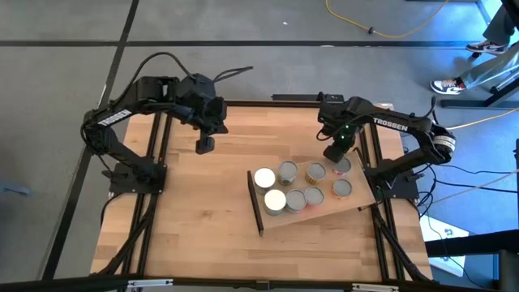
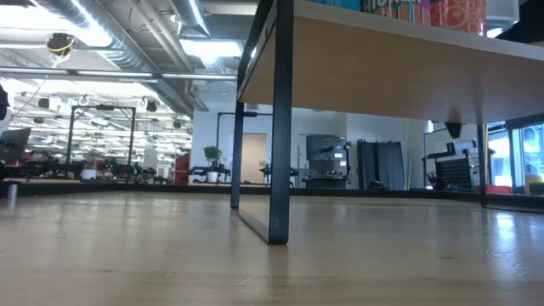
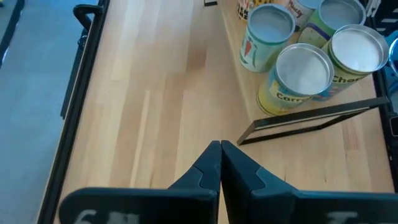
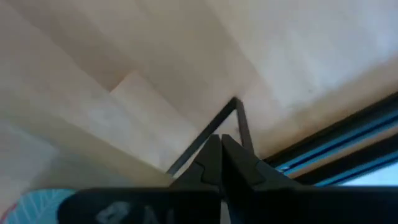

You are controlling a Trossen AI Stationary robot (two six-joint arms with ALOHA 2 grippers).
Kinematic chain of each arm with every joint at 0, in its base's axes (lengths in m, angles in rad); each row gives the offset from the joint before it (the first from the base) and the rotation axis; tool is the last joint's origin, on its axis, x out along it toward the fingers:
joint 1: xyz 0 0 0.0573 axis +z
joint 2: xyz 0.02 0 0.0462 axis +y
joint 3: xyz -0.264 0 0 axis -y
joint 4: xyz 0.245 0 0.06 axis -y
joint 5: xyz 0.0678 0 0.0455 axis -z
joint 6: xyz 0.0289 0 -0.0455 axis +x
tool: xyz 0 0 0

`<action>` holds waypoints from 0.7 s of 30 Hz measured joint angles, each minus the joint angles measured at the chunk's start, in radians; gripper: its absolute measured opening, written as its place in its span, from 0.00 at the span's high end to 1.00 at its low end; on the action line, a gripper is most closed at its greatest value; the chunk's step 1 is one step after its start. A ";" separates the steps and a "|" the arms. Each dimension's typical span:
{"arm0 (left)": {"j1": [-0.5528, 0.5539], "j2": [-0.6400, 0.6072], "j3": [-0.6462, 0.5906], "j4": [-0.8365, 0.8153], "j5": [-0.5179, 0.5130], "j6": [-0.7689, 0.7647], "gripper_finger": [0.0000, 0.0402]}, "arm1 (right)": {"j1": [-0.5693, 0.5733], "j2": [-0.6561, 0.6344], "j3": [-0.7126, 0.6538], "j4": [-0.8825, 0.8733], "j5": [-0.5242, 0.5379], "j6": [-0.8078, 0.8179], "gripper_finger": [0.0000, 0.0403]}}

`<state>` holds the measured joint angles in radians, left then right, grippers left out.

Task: Pick and place cans onto a shelf
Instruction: Adjust the shelf

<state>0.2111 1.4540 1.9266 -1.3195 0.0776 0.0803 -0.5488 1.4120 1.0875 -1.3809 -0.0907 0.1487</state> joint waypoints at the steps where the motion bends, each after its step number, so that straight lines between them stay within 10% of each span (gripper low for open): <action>1: 0.000 0.000 0.000 0.000 0.000 0.000 1.00 | 0.000 0.000 -0.011 0.002 -0.017 -0.001 0.99; 21: 0.000 0.000 0.000 -0.002 0.045 -0.027 1.00 | 0.202 0.000 -0.049 -0.090 -0.122 0.107 0.99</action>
<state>0.2108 1.4536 1.9266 -1.3212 0.1223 0.0536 -0.3464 1.4117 1.0389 -1.4708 -0.2126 0.2561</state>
